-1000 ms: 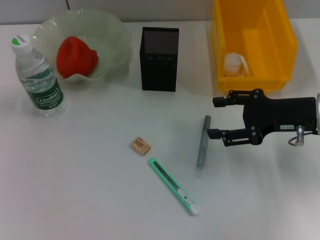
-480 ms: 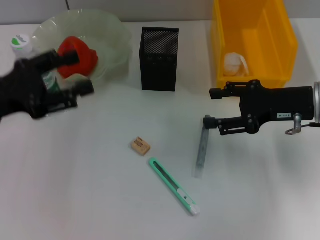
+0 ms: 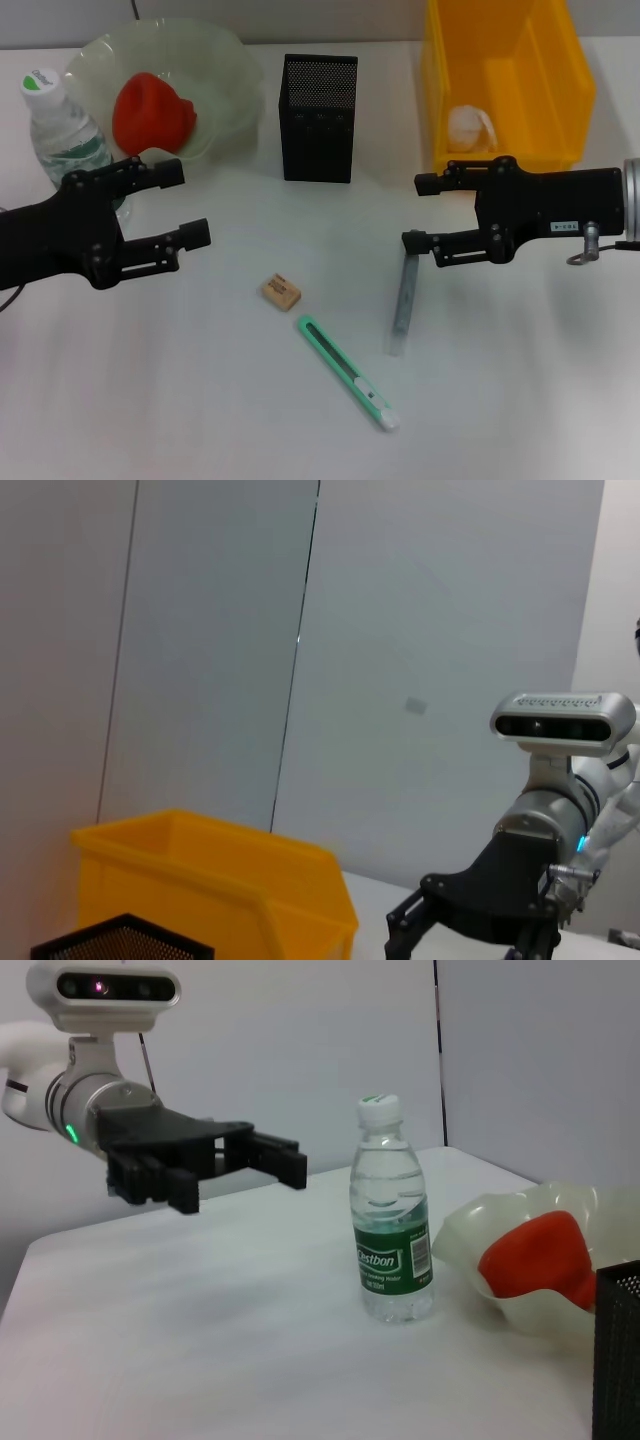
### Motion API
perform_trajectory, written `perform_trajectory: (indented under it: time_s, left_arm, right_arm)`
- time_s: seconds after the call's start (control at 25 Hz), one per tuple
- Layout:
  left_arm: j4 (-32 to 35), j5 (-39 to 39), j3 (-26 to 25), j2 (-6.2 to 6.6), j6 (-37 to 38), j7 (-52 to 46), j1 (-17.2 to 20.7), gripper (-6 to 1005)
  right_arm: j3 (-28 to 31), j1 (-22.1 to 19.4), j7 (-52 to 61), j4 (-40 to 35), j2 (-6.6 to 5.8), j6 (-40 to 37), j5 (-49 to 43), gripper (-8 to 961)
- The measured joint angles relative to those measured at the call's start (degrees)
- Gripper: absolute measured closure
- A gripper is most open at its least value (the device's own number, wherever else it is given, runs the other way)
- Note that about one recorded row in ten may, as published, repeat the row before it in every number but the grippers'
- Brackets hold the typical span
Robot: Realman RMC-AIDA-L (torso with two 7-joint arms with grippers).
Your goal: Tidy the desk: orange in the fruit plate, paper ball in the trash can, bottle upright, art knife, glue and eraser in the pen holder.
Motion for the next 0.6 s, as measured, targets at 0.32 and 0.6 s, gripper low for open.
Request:
perform_trajectory:
  time_s: [0.32, 0.6]
  left_arm:
    - [-3.19, 2.44, 0.12, -0.4, -0.88, 3.87, 0.11, 196]
    - [-7.04, 5.41, 0.16, -0.3, -4.14, 6.75, -0.36, 197]
  right_arm:
    - [0.09, 2.76, 1.53, 1.28, 0.13, 0.5, 1.17, 165]
    - [-2.95, 6.43, 1.9, 0.48, -3.0, -5.87, 0.83, 164]
